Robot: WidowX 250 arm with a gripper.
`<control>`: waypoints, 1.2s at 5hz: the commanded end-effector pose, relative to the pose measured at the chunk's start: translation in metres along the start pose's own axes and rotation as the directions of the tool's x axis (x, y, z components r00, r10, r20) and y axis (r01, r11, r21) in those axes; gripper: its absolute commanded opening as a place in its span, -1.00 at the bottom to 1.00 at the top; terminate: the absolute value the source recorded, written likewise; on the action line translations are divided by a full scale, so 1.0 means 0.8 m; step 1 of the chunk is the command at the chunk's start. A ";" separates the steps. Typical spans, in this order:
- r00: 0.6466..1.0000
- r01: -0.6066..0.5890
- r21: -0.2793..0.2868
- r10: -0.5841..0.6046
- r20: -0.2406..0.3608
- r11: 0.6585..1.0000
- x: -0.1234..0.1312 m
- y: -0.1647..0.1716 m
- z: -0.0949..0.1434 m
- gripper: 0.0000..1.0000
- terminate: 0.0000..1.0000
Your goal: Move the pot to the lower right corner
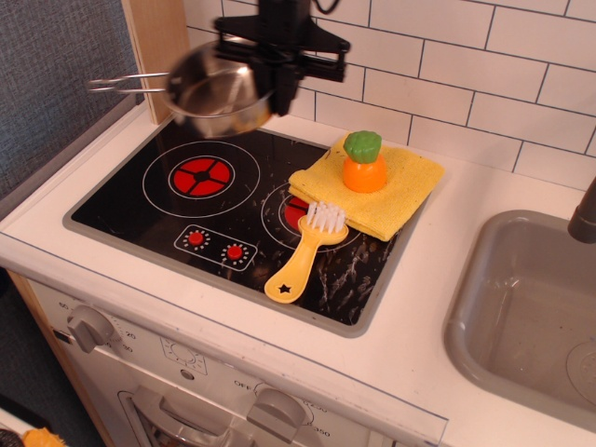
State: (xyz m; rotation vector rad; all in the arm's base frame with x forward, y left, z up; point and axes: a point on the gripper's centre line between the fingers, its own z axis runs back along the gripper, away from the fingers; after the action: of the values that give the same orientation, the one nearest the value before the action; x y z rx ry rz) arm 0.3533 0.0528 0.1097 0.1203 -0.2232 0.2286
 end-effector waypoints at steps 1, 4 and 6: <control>0.996 0.079 -0.018 -0.079 -0.028 0.997 -0.072 0.033 -0.007 -1.00 -1.00; 0.984 0.119 -0.069 -0.126 -0.122 0.991 -0.073 0.070 -0.093 -1.00 -1.00; 0.984 0.154 -0.089 -0.161 -0.071 0.984 -0.079 0.057 -0.071 1.00 -1.00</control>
State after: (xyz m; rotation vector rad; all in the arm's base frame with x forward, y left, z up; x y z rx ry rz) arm 0.2899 0.0897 0.0279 0.0267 -0.0913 0.0746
